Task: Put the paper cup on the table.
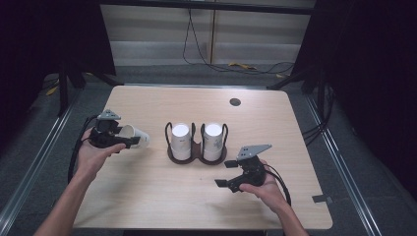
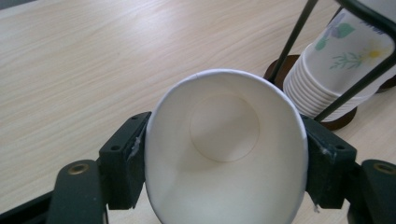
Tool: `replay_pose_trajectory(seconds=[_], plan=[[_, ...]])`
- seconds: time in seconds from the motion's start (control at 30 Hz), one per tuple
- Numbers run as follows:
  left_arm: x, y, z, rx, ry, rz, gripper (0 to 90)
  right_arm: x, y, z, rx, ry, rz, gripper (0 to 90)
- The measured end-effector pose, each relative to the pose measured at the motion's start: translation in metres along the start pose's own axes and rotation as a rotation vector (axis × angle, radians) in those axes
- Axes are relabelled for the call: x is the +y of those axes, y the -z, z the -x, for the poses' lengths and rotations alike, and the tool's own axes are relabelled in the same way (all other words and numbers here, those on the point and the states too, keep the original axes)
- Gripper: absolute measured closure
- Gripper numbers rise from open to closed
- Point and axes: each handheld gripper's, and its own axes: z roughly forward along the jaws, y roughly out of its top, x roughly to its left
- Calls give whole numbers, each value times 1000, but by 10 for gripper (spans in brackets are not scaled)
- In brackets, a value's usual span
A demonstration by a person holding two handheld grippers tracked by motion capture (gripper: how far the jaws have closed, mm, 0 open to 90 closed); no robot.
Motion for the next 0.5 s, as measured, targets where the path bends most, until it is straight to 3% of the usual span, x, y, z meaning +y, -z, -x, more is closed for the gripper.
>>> replay_pose_trajectory(seconds=[0.23, 0.27, 0.5], plan=[[4, -6, -8, 30, 33, -41, 273, 0, 1, -3, 0, 3, 0, 191], [5, -10, -10, 34, 43, -70, 272, 0, 1, -2, -2, 0, 1, 191], [9, -26, -13, 43, 36, -145, 265, -1, 4, -1, -17, 0, 3, 191]])
